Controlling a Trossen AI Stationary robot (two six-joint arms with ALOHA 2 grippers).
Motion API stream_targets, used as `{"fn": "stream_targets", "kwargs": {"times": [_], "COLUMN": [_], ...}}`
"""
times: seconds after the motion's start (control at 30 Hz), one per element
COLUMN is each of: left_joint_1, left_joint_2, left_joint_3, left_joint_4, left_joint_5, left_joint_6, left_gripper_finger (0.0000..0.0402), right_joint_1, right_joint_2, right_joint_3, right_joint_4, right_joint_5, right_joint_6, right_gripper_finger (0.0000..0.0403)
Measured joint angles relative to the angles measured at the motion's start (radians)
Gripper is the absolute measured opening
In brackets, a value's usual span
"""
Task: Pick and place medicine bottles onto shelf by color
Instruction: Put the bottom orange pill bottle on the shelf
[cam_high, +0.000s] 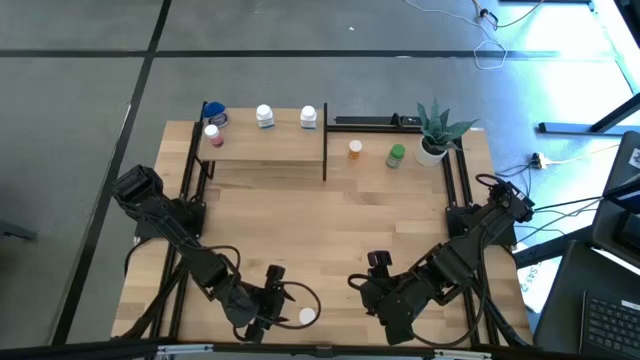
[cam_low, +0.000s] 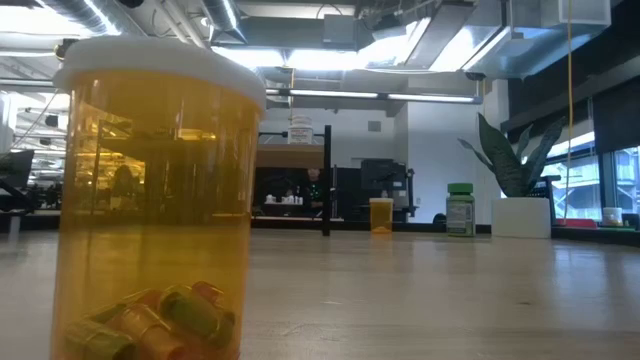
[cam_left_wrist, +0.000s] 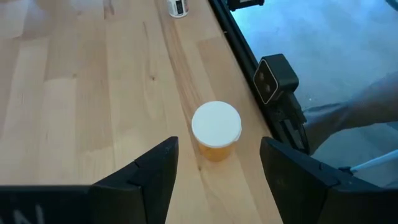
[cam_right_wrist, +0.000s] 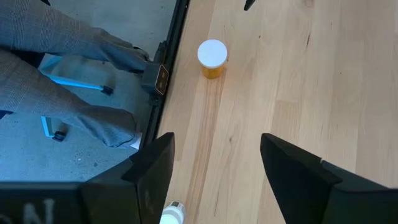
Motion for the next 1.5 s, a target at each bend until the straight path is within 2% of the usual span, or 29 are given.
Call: {"fn": "stream_targets", "kwargs": {"times": [0.13, 0.37, 0.67, 0.8, 1.33, 1.5], "left_joint_1": [0.000, 0.002, 0.016, 0.036, 0.073, 0.073], "left_joint_2": [0.000, 0.000, 0.006, 0.031, 0.159, 0.163], "left_joint_3": [0.000, 0.000, 0.000, -0.001, 0.043, 0.043], "left_joint_4": [0.000, 0.000, 0.008, 0.055, 0.101, 0.106], "left_joint_5": [0.000, 0.046, 0.042, 0.059, 0.098, 0.098], "left_joint_6": [-0.086, -0.064, -0.087, -0.058, -0.034, -0.034], "left_gripper_finger": [0.0221, 0.0230, 0.0309, 0.0327, 0.0331, 0.0332], "right_joint_1": [0.000, 0.000, 0.000, 0.000, 0.000, 0.000], "right_joint_2": [0.000, 0.000, 0.000, 0.000, 0.000, 0.000], "right_joint_3": [0.000, 0.000, 0.000, 0.000, 0.000, 0.000], "right_joint_4": [0.000, 0.000, 0.000, 0.002, 0.014, 0.014], "right_joint_5": [0.000, 0.000, 0.000, 0.000, -0.001, -0.001], "right_joint_6": [-0.001, 0.000, 0.000, 0.000, 0.000, 0.000], "right_gripper_finger": [0.0240, 0.0240, 0.0240, 0.0240, 0.0240, 0.0240]}}
